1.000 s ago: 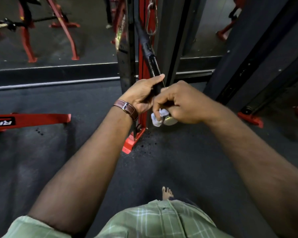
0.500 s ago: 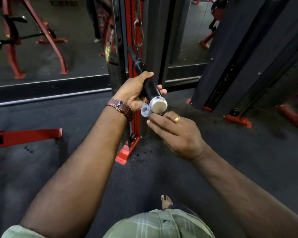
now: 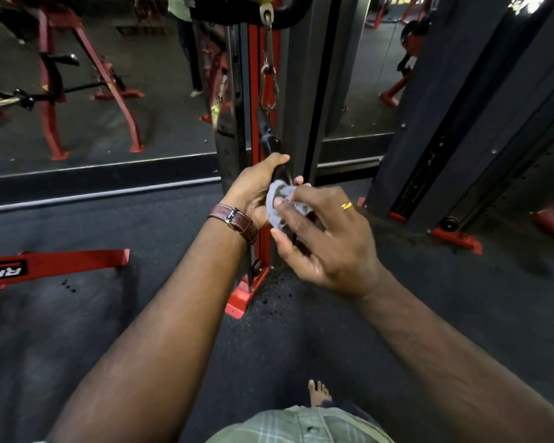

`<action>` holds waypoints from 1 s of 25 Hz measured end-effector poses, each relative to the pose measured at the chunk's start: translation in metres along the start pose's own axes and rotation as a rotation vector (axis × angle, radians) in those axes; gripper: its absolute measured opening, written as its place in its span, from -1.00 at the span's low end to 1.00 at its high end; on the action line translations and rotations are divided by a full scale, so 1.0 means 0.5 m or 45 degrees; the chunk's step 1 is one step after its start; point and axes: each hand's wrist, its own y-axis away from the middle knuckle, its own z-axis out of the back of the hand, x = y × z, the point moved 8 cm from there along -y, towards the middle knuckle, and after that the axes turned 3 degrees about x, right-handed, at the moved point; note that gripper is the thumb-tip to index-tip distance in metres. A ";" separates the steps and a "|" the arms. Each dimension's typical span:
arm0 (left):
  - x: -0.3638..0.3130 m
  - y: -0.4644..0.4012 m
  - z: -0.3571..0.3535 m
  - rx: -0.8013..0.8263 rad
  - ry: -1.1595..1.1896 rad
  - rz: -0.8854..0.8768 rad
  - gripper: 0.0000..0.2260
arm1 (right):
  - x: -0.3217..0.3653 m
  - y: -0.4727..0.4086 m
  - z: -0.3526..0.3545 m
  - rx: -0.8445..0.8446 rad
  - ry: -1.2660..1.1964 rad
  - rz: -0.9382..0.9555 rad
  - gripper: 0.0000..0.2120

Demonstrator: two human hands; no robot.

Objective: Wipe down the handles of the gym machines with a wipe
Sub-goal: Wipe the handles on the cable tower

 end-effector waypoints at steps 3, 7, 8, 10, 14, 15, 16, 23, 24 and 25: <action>-0.018 0.007 0.019 -0.069 -0.044 -0.122 -0.73 | 0.023 -0.014 -0.023 0.109 0.032 0.093 -0.79; -0.027 -0.002 0.025 -0.116 -0.057 -0.140 -0.81 | 0.016 -0.020 -0.027 0.045 0.000 -0.248 -0.82; -0.023 0.000 0.019 -0.100 -0.018 -0.124 -0.82 | -0.004 -0.009 -0.017 -0.063 -0.154 -0.468 -0.84; -0.017 0.005 0.005 -0.048 0.032 -0.081 -0.80 | -0.032 0.023 -0.008 -0.248 -0.474 -0.771 -0.88; -0.009 0.008 0.014 -0.034 0.001 -0.053 -0.77 | 0.007 0.005 -0.012 -0.074 -0.487 -0.377 -0.80; -0.012 0.010 0.028 -0.094 -0.015 -0.104 -0.76 | 0.003 -0.012 -0.020 0.036 -0.547 -0.310 -0.81; -0.014 0.006 0.042 -0.151 0.007 -0.157 -0.70 | -0.011 -0.027 -0.031 0.148 -0.634 -0.354 -0.84; 0.027 0.024 0.037 -0.032 0.274 -0.108 -0.20 | -0.102 -0.082 -0.137 0.521 -0.482 -0.716 -0.90; 0.033 0.031 0.030 -0.002 0.243 -0.111 -0.19 | -0.122 -0.087 -0.152 0.497 -0.427 -0.759 -0.90; 0.039 0.036 0.030 0.010 0.225 -0.111 -0.17 | -0.138 -0.085 -0.162 0.471 -0.411 -0.817 -0.89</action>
